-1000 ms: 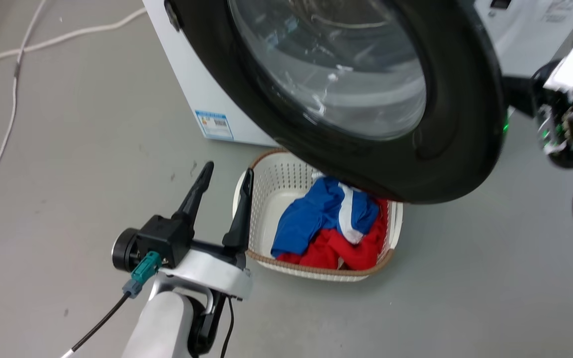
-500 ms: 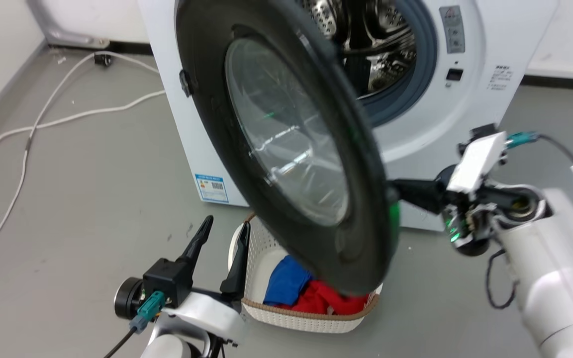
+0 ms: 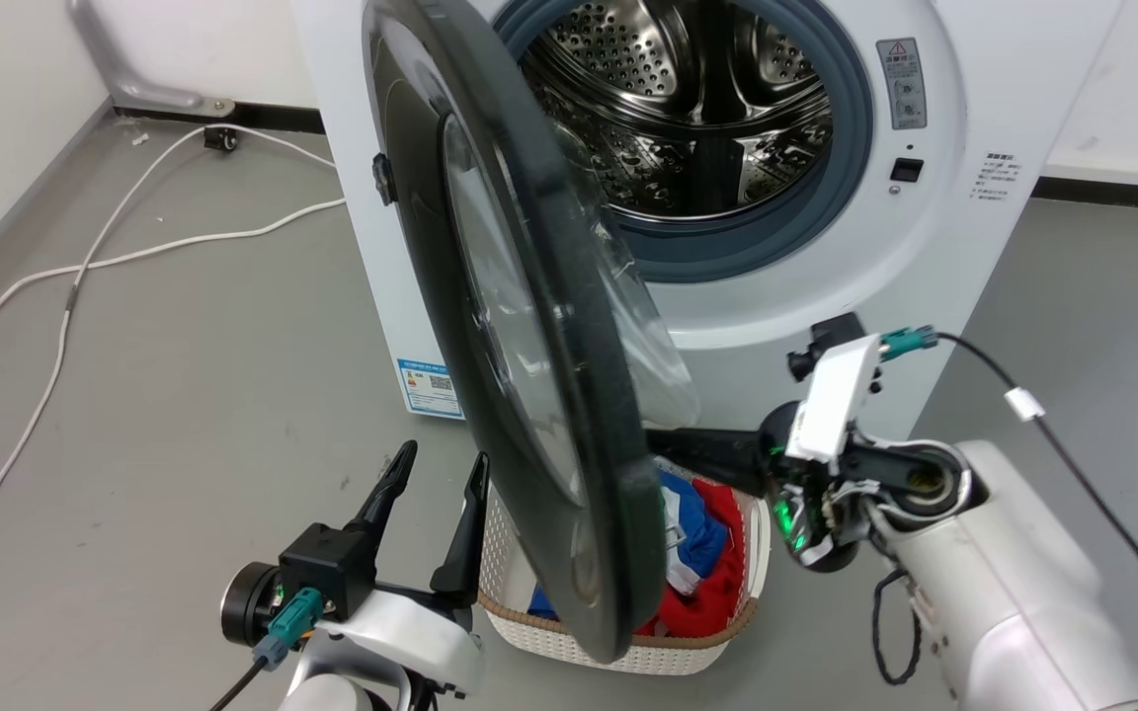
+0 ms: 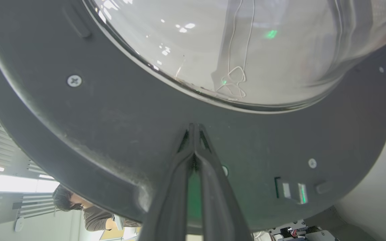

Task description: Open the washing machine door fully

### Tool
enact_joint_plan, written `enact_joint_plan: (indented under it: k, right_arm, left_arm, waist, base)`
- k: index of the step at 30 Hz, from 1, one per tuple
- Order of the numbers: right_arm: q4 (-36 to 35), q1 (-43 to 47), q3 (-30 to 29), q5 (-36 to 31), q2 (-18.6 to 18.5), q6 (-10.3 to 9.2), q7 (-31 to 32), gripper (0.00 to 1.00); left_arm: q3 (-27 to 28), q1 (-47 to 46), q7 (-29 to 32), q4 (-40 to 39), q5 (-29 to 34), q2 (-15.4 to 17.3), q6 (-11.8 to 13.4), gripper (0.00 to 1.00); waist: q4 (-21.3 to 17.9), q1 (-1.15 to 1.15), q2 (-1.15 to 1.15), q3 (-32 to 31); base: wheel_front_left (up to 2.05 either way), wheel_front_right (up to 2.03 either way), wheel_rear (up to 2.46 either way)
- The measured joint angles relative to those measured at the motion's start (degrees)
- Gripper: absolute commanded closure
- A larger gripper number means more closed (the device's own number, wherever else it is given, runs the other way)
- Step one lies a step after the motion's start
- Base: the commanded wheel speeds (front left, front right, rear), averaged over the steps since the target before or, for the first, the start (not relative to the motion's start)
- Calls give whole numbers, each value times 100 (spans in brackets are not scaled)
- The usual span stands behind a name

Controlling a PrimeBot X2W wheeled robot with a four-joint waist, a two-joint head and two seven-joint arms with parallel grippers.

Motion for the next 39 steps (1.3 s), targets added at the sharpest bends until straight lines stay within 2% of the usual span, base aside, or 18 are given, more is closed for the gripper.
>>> enact_joint_plan:
  k: [5, 10, 15, 21, 23, 24, 25, 26, 29, 32, 37, 39]
  right_arm:
    - [-138, 128, 481, 326, 32, 0, -469, 100]
    - [-197, 221, 498, 476, 34, 0, -1128, 100]
    - [-531, 642, 169, 582, -94, 1, -1558, 100]
    - [-1333, 1583, -455, 759, -590, 1, -2250, 100]
    - [-1723, 2112, -750, 706, -864, 0, -2736, 100]
    - [-1869, 2287, -837, 688, -928, 0, -2876, 72]
    - [-2013, 2456, -911, 671, -982, 1, -3006, 4]
    - [-2153, 2627, -958, 615, -1049, 1, -3132, 0]
    - [-2558, 3054, -1126, 404, -1205, 1, -3589, 0]
    - [-2858, 3308, -1217, -119, -1411, 0, -4223, 0]
    - [-3000, 3432, -1149, -1946, -1769, 1, -5379, 0]
    - [-2985, 3431, -1210, -2714, -1801, 1, -5673, 0]
  left_arm:
    - [14, 10, -1, 38, 12, 0, -5, 0]
    - [38, 23, 0, 44, 3, -2, -7, 0]
    - [92, 91, -1, 48, -23, -5, -7, 0]
    - [165, 171, 0, 54, -26, -12, -8, 0]
    - [204, 245, -1, 63, -29, -12, -8, 0]
    - [210, 253, -1, 63, -30, -12, -8, 0]
    - [220, 258, -1, 60, -30, -13, -8, 0]
    - [227, 270, -1, 60, -30, -18, -8, 0]
    - [278, 325, -1, 55, -31, -16, -8, 0]
    - [318, 335, -1, 52, -27, -16, -8, 0]
    - [367, 345, -1, 64, 13, -20, -8, 0]
    - [371, 348, -1, 76, 14, -21, -8, 0]
  waist:
    - [-77, 0, 0, -36]
    - [-197, 1, 0, -88]
    - [-349, 1, 0, -150]
    - [-507, 1, 0, -249]
    - [-582, 1, 0, -290]
    - [-607, 1, 0, -301]
    - [-629, 1, 0, -310]
    - [-652, 1, 0, -317]
    - [-719, 1, 0, -325]
    - [-766, 1, 0, -318]
    - [-786, 1, 0, -318]
    - [-776, 1, 0, -328]
  base:
    - [0, 0, 0]
    - [0, 0, 0]
    - [0, 0, 0]
    - [0, 0, 0]
    - [0, 0, 0]
    - [0, 0, 0]
    - [0, 0, 0]
    - [0, 0, 0]
    - [0, 0, 0]
    - [0, 0, 0]
    - [0, 0, 0]
    - [0, 0, 0]
